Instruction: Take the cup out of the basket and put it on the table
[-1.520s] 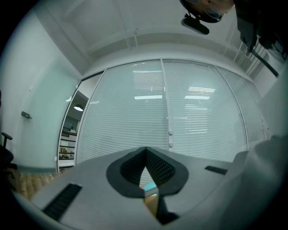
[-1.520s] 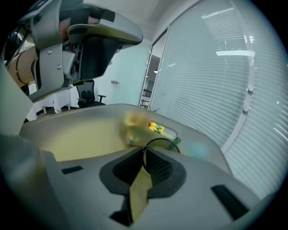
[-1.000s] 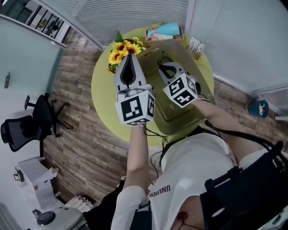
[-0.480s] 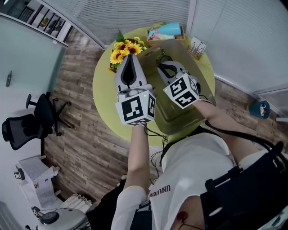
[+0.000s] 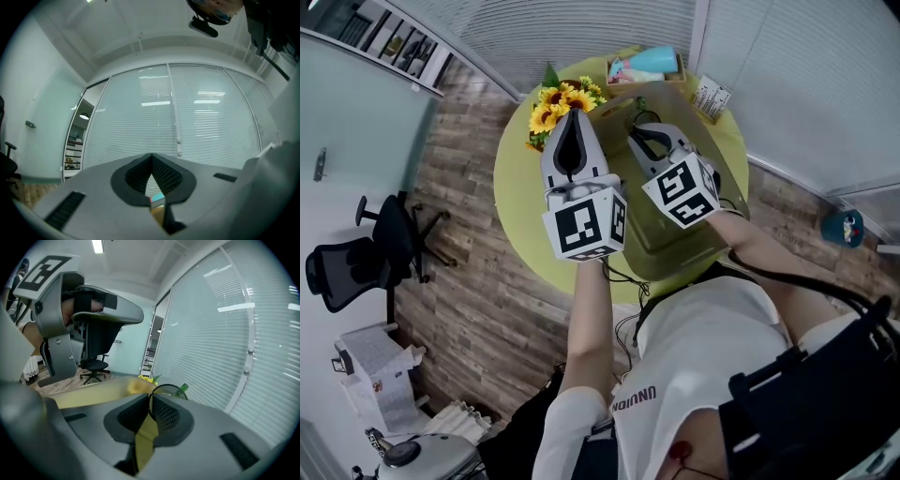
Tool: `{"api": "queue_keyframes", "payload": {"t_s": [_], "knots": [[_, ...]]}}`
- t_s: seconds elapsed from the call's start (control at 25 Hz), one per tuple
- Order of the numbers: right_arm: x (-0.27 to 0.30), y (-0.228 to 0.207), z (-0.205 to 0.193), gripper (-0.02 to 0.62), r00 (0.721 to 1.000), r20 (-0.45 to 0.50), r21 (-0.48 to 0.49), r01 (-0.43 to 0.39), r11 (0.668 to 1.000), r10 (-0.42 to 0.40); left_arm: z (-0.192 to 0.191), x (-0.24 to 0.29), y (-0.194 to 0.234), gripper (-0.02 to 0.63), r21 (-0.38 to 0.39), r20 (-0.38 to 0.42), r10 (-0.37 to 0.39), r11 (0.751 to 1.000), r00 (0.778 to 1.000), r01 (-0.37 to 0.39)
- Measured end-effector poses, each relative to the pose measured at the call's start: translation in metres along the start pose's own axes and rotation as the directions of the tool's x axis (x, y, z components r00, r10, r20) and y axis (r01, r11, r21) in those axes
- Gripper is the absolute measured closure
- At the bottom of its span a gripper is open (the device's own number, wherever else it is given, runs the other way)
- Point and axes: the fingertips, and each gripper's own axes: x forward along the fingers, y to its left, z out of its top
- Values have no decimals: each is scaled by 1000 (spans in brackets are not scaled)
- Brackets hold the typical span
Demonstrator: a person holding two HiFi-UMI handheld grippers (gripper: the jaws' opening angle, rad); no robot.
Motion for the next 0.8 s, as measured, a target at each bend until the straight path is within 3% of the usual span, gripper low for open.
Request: {"api": "queue_keyframes", "payload": {"t_s": [0.8], "knots": [[-13,-10,25,552,996,78,0,35,999,-35,11,-4,-2,594,21,28,1,1000,1000,-2]]}}
